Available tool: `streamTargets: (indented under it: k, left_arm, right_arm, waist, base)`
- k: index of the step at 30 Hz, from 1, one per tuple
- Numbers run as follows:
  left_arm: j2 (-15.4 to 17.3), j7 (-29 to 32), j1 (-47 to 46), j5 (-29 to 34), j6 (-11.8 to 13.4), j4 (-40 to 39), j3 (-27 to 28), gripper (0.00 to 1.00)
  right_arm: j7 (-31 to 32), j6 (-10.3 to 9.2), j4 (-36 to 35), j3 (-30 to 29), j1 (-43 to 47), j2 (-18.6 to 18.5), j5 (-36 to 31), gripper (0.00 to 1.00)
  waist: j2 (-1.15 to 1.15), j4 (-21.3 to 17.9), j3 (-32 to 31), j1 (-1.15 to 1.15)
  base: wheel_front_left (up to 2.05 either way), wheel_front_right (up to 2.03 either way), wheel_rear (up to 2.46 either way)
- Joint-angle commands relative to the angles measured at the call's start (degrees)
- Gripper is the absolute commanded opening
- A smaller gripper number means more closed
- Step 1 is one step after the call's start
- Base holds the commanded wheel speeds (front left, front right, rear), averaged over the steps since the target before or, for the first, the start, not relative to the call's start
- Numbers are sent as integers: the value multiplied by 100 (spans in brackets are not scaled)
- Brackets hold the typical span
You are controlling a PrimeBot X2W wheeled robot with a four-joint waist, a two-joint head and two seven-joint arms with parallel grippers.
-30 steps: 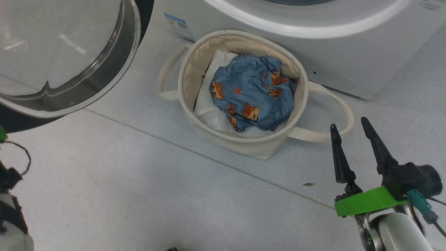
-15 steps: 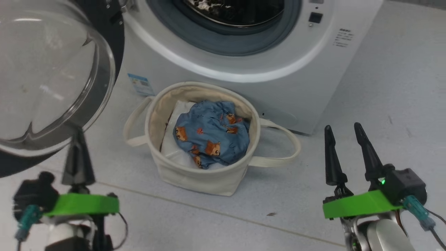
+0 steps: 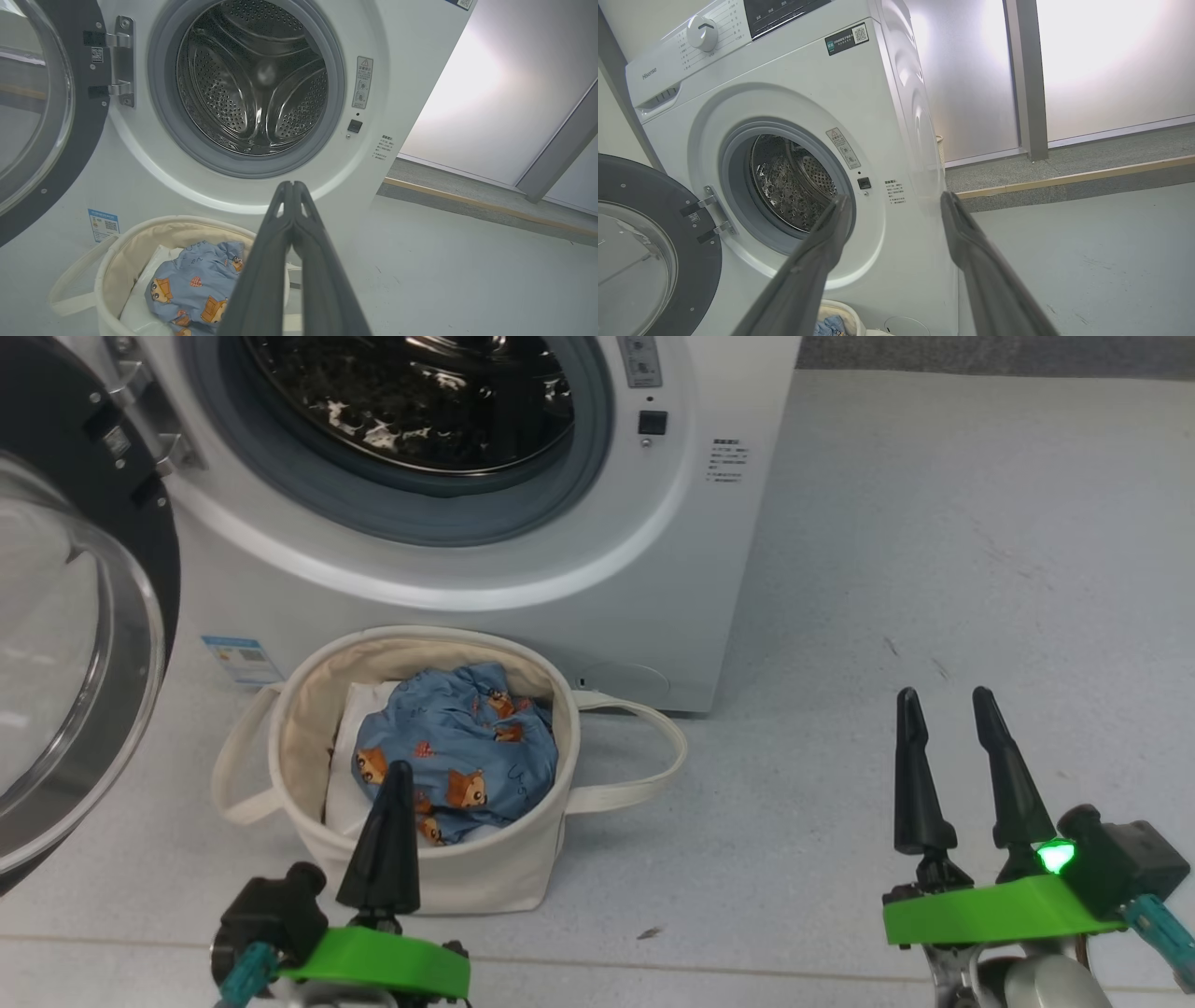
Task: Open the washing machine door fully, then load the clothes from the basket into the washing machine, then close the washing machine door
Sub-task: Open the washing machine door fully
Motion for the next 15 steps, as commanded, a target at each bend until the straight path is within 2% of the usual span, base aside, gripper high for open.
streamTargets:
  k: [1, 6, 7, 8, 9, 10, 11, 15]
  left_arm:
    - [76, -26, -49, -27, 39, -212, 99, 0]
    - [76, -26, -41, -97, 164, -154, -79, 0]
    - [76, -26, -49, -95, 175, -148, -93, 3]
    - [76, -26, -56, -82, 193, -140, -101, 17]
    - [76, -26, -62, -57, 219, -122, -105, 63]
    - [76, -26, -67, -51, 239, -102, -112, 91]
    - [76, -26, -72, -63, 260, -89, -113, 100]
    - [76, -26, -75, -68, 377, -81, -84, 100]
  right_arm:
    - [-71, 1, -158, 95, -78, 30, 20, 100]
    - [-71, 1, -61, 164, -109, 31, -145, 100]
    - [-71, 1, -42, 174, -116, 31, -167, 100]
    - [-71, 1, -27, 181, -120, 31, -184, 100]
    - [-71, 1, -10, 186, -123, 31, -200, 100]
    - [-71, 1, 7, 189, -124, 31, -213, 100]
    - [-71, 1, 25, 190, -124, 31, -228, 100]
    - [-71, 1, 102, 209, -125, 31, -302, 100]
  waist:
    - [0, -86, -1, 0]
    - [0, -150, 40, 0]
    - [0, -148, 47, 0]
    - [0, -145, 53, 0]
    - [0, -138, 56, 0]
    - [0, -129, 58, 0]
    - [0, -117, 60, 0]
    - [0, -74, 70, 0]
  base:
    - [0, 0, 0]
    - [0, 0, 0]
    - [0, 0, 0]
    - [0, 0, 0]
    - [0, 0, 0]
    - [0, 0, 0]
    - [0, 0, 0]
    - [0, 0, 0]
